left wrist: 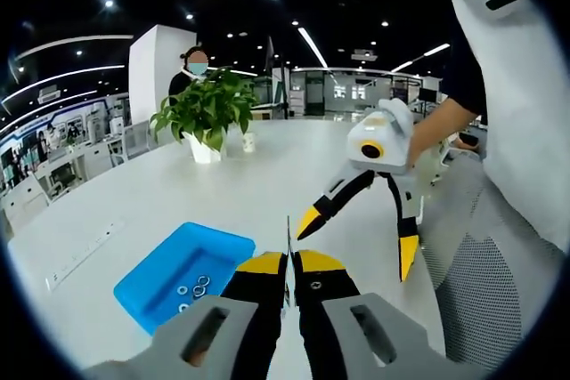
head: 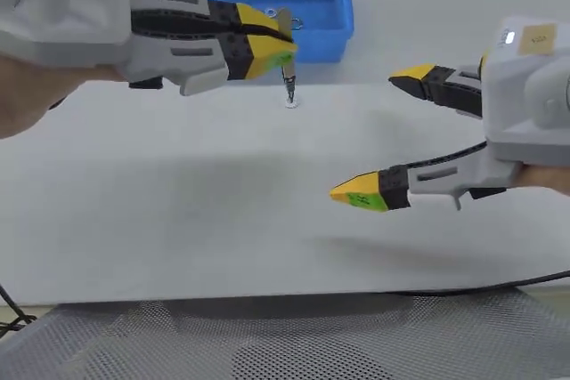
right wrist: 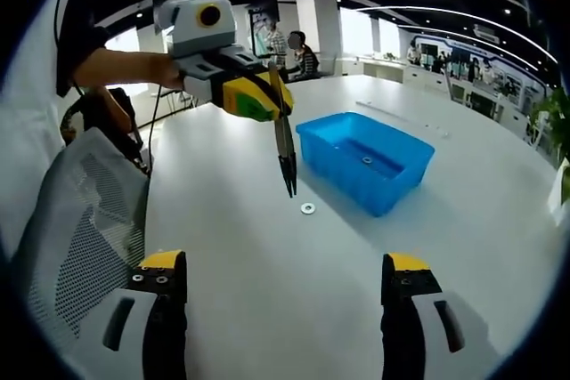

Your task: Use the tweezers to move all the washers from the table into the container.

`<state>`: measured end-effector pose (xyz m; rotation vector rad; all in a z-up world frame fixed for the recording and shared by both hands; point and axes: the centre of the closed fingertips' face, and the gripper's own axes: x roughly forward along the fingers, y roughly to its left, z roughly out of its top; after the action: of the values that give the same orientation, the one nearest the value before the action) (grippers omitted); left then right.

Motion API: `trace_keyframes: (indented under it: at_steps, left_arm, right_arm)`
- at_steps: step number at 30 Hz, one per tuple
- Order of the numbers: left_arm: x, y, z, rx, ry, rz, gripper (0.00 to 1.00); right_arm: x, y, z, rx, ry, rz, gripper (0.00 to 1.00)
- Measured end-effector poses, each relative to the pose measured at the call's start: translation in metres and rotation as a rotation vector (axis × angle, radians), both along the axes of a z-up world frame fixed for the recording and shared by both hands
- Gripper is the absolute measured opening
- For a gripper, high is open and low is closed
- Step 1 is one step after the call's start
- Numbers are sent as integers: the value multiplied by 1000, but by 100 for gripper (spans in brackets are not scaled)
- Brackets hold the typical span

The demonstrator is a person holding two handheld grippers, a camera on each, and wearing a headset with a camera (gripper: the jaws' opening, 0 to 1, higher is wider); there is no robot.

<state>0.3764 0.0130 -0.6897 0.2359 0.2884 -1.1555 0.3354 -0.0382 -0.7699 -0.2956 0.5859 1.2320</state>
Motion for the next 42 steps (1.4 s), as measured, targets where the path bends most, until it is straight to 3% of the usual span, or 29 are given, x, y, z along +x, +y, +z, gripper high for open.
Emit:
trace_keyframes:
  at_steps: [5,14,18,21,26,32,42]
  left_arm:
    - [3,-3,-5,7,-46,-18,7]
    - [1,-5,-20,28,-38,-20,7]
    - [1,-6,-20,32,-60,-25,7]
    - [0,-7,-20,29,-50,-24,7]
    - [-1,-11,-21,39,-61,-34,7]
    - [-1,-10,-27,42,-32,-34,7]
    - [0,-11,-25,32,-40,-40,7]
  right_arm:
    - [-3,0,-3,-5,9,8,91]
    - [-4,-1,-7,-14,26,14,90]
    - [-4,-2,-11,-19,37,14,89]
    - [-4,-2,-13,-21,43,10,89]
    - [-4,-3,-14,-21,47,6,87]
    - [-4,-5,-15,-20,51,2,86]
    - [-4,-3,-16,-22,55,8,85]
